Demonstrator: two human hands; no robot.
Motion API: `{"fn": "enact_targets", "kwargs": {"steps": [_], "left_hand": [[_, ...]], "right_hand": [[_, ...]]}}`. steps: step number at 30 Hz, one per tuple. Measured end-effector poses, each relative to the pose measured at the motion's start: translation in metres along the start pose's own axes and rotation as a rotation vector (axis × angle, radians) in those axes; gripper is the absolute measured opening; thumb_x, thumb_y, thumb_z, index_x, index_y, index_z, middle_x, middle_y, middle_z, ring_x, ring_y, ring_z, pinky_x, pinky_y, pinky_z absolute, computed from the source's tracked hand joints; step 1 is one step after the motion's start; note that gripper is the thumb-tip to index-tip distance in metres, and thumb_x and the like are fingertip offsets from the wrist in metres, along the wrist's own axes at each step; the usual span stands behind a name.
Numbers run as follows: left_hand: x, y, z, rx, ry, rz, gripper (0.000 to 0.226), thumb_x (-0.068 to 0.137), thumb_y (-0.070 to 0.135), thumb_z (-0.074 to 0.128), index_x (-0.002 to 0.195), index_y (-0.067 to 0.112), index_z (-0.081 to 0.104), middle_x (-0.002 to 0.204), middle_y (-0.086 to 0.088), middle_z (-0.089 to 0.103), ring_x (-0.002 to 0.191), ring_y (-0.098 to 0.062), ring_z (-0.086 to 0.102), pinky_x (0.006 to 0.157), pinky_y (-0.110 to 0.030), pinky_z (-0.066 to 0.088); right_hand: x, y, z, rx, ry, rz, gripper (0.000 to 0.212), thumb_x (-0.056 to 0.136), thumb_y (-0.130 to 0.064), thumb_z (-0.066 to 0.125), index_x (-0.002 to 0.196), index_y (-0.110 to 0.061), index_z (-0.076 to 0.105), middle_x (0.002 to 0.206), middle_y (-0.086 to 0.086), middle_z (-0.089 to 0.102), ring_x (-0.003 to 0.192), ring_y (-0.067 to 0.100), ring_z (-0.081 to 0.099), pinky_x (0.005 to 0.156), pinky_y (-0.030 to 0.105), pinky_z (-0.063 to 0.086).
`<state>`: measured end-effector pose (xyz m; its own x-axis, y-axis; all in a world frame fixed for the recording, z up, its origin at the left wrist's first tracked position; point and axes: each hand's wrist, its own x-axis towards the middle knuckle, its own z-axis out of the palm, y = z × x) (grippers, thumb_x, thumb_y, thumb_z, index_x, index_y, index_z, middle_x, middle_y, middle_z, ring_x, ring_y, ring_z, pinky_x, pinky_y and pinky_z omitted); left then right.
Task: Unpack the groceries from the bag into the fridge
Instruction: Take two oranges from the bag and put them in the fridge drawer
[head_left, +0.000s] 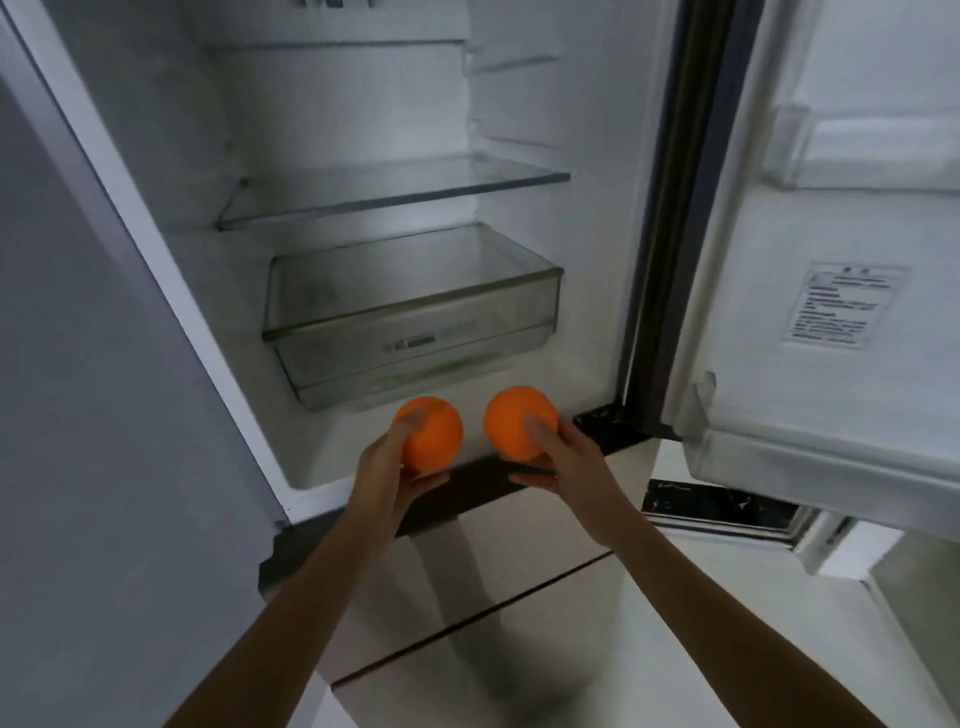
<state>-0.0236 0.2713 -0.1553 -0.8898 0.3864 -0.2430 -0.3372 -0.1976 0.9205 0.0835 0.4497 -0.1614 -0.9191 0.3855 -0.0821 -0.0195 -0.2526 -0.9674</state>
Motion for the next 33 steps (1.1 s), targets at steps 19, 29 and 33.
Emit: {"fn": "enact_targets", "kwargs": {"steps": [19, 29, 33], "left_hand": [[0.109, 0.037, 0.013, -0.211, 0.187, 0.082, 0.073, 0.081, 0.06, 0.061, 0.141, 0.022, 0.042, 0.135, -0.012, 0.053, 0.12, -0.031, 0.057, 0.11, -0.05, 0.04], [0.066, 0.023, -0.001, -0.185, 0.132, 0.067, 0.063, 0.079, 0.057, 0.066, 0.131, 0.026, 0.049, 0.133, -0.014, 0.055, 0.119, -0.036, 0.059, 0.101, -0.051, 0.048], [0.034, 0.014, 0.0, -0.19, 0.074, 0.053, 0.057, 0.081, 0.053, 0.063, 0.129, 0.027, 0.047, 0.133, -0.013, 0.053, 0.12, -0.037, 0.057, 0.102, -0.052, 0.046]], "right_hand": [[0.198, -0.014, 0.012, 0.623, -0.145, 0.251, 0.089, 0.068, -0.072, 0.065, 0.14, -0.024, 0.047, 0.138, 0.006, 0.056, 0.125, 0.024, 0.053, 0.093, 0.043, 0.049], [0.151, -0.003, -0.003, 0.616, -0.106, 0.231, 0.077, 0.08, -0.063, 0.061, 0.143, -0.024, 0.04, 0.138, 0.006, 0.055, 0.123, 0.025, 0.056, 0.095, 0.048, 0.049], [0.113, -0.007, -0.011, 0.585, -0.086, 0.194, 0.078, 0.08, -0.061, 0.061, 0.144, -0.024, 0.038, 0.14, 0.009, 0.052, 0.124, 0.03, 0.055, 0.095, 0.049, 0.049]]}}
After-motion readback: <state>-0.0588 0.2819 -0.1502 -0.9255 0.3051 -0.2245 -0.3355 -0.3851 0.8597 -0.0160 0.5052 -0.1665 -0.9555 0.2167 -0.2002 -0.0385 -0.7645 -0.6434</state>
